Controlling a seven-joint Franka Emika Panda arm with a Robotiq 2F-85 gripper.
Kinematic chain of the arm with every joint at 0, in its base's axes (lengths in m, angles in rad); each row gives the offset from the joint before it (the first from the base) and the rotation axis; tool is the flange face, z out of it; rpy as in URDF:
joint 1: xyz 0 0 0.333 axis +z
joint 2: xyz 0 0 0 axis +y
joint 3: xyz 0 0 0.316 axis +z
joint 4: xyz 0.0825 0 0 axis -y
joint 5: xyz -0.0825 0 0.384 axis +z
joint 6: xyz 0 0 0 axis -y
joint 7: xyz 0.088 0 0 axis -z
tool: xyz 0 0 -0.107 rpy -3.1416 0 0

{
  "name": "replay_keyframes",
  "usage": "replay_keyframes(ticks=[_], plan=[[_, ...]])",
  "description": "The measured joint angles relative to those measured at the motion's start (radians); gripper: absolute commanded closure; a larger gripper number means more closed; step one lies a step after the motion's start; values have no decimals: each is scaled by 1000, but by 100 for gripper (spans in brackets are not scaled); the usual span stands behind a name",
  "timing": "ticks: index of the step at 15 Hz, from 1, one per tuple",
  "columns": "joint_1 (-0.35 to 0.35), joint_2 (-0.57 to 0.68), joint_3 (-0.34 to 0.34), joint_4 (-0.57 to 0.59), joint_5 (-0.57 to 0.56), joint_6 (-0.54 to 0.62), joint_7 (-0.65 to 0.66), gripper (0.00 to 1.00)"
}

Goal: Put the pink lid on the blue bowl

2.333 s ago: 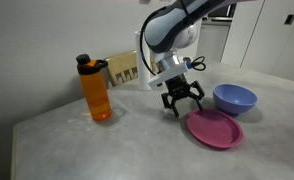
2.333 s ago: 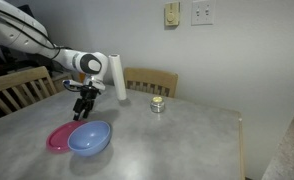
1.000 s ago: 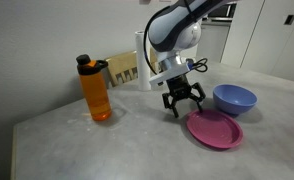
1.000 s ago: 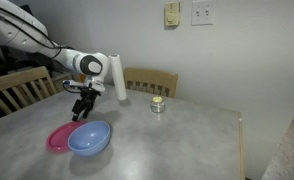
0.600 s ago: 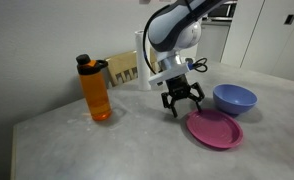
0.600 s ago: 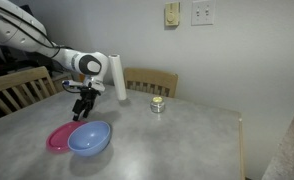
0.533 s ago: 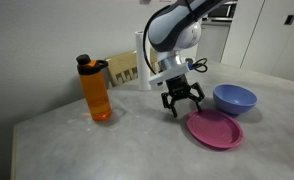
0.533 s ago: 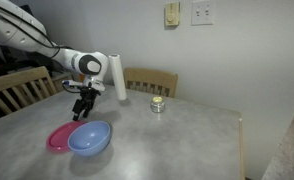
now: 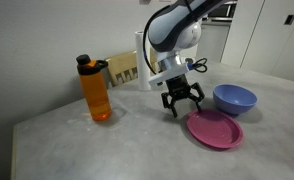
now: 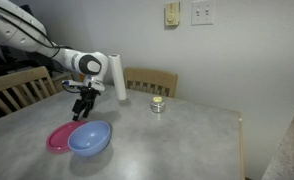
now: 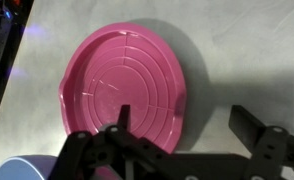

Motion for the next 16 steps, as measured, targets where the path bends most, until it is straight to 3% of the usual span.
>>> replay_keyframes(ticks=[3, 8, 16], plan=[[5, -8, -1, -10, -4, 30, 26, 0], [73, -60, -26, -79, -101, 205, 121, 0], [85, -62, -19, -86, -117, 212, 137, 0]])
